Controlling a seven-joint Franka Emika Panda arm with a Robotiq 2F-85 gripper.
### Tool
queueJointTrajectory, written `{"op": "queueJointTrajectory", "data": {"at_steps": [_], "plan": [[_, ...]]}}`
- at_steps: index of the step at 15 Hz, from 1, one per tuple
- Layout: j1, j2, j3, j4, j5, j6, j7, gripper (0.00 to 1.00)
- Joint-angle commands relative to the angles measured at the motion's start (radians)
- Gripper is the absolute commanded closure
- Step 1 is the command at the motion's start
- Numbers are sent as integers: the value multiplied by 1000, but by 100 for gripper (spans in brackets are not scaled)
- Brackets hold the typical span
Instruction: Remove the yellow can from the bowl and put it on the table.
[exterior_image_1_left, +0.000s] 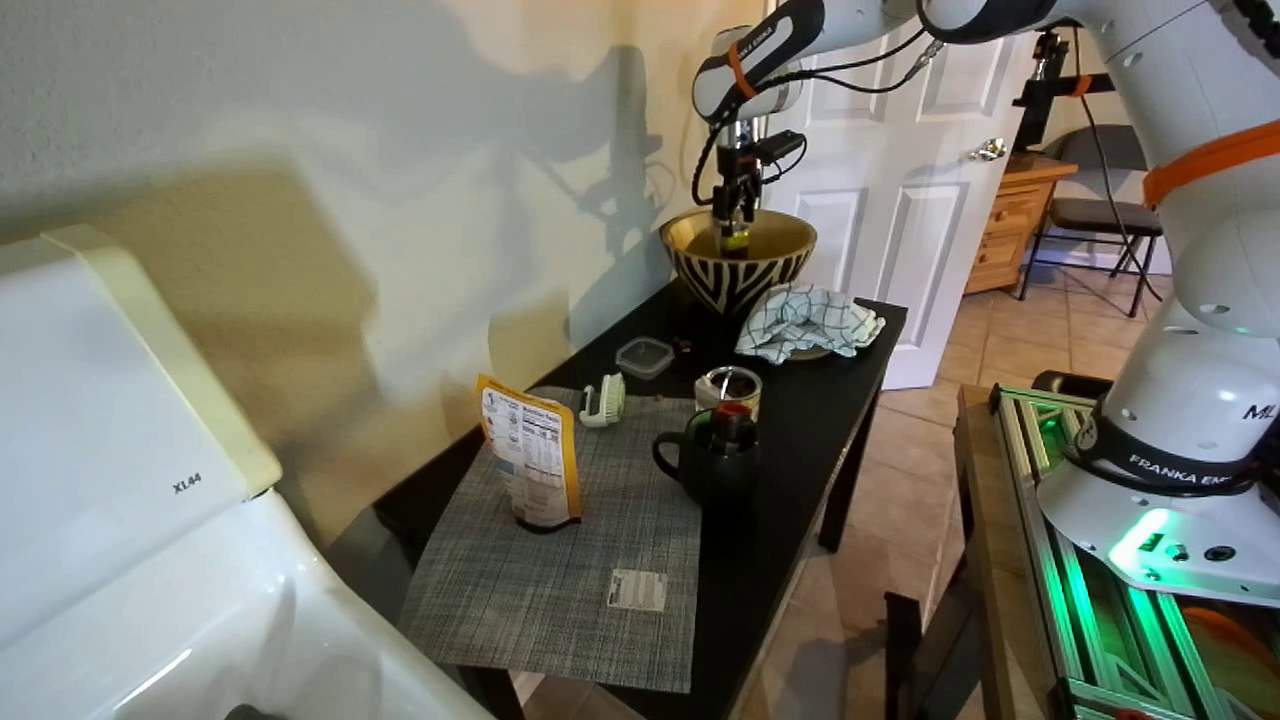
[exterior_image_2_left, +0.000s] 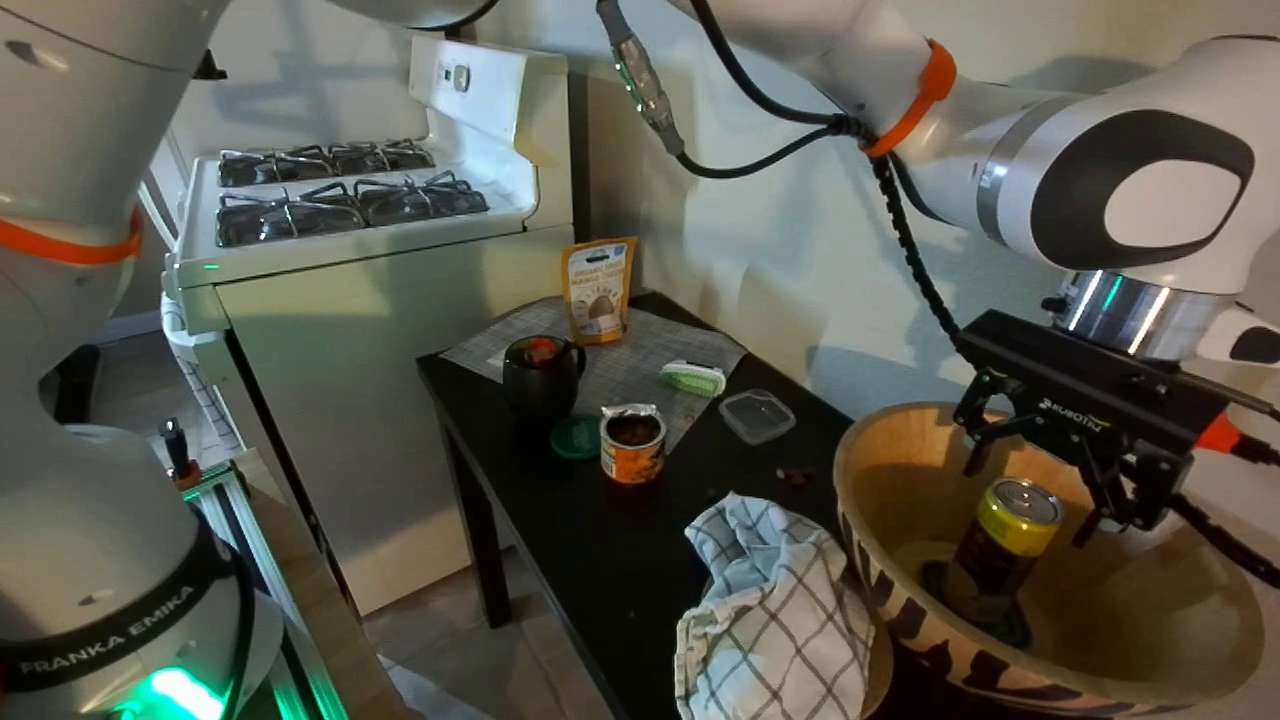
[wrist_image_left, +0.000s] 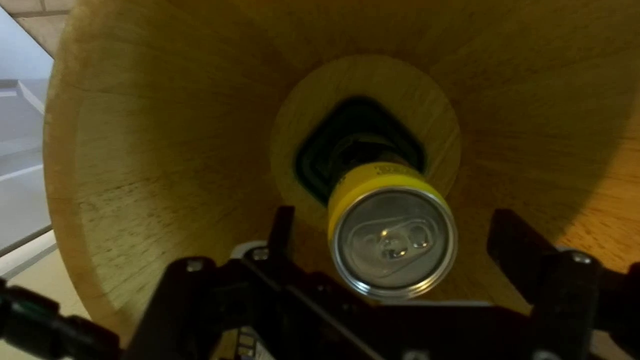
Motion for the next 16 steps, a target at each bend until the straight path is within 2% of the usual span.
{"op": "queueJointTrajectory", "data": {"at_steps": [1,2,6,11,16], "plan": [[-22,52,17,56,16,-9,-13,17],[-22,58,18,61,15,-11,-10,29],[-3,31,2,35,-11,-19,17,60],[32,-117,-21,-108,-43,11,10,62],[98,-360,-36,-313,-185,49,-17,62]]}}
